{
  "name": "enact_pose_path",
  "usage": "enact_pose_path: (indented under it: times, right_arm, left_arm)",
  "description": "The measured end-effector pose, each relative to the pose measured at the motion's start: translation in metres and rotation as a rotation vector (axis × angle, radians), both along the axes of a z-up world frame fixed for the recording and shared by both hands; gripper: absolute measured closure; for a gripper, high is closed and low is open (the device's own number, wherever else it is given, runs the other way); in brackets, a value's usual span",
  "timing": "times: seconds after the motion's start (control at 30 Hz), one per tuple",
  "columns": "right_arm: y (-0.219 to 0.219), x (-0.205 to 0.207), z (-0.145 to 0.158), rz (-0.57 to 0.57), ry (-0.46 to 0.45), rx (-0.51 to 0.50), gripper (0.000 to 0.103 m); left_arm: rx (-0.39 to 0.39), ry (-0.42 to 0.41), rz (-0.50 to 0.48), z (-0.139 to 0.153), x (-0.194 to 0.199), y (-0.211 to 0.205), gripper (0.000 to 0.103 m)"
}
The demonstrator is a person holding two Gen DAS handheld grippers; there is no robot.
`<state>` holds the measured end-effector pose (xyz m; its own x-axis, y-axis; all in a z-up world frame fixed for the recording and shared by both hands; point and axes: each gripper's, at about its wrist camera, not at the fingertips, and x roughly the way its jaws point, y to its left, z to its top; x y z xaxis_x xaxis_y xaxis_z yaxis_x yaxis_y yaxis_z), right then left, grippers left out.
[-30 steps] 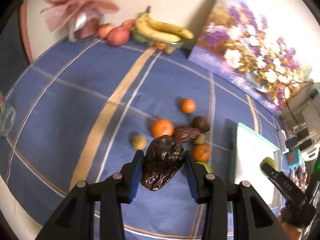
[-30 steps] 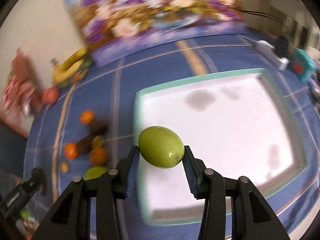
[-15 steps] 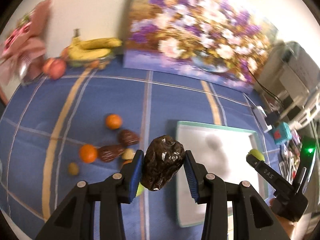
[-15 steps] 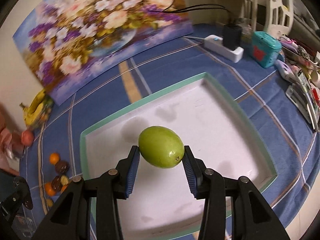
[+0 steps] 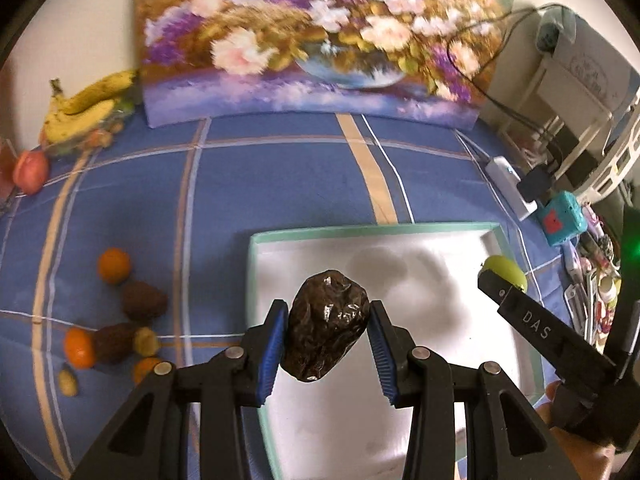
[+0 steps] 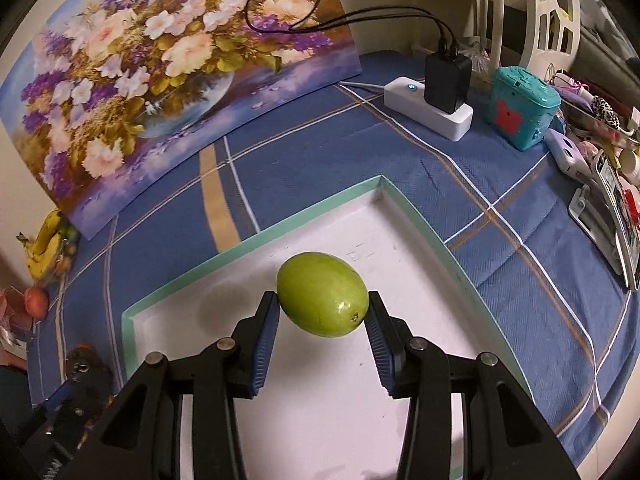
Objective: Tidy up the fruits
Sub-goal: 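Carry the date in left tool while right tool carries green fruit over tray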
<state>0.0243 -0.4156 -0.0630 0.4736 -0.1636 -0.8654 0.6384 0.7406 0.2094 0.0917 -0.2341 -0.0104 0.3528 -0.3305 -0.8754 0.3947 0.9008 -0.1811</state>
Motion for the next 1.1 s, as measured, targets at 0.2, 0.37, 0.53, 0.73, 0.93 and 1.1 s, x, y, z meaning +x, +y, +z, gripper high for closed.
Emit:
enact_pose_path:
  times: [0.2, 0.37, 0.53, 0.73, 0.93, 1.1]
  right_arm:
    - [-0.003, 0.003, -0.018, -0.001, 0.044, 0.018, 0.058]
    - [-0.004, 0.002, -0.031, -0.005, 0.085, 0.022, 0.058]
    - [-0.004, 0.000, -0.036, -0.005, 0.105, 0.021, 0.058]
    - [-0.003, 0.000, -0.035, 0.003, 0.116, 0.010, 0.058]
    - [-0.004, 0.001, -0.035, 0.006, 0.121, 0.008, 0.058]
    - [-0.004, 0.000, -0.035, 0.003, 0.124, 0.008, 0.057]
  left_arm:
    - [0.039, 0.051, -0.029, -0.036, -0.002, -0.014, 0.060]
    - [0.056, 0.074, -0.032, -0.051, -0.005, -0.015, 0.060]
    - [0.066, 0.087, -0.025, -0.058, -0.006, -0.014, 0.060]
    - [0.075, 0.098, -0.025, -0.063, -0.007, -0.014, 0.060]
    - [0.084, 0.107, -0.020, -0.067, -0.006, -0.018, 0.059]
    - [0.073, 0.113, -0.018, -0.065, -0.006, -0.019, 0.058]
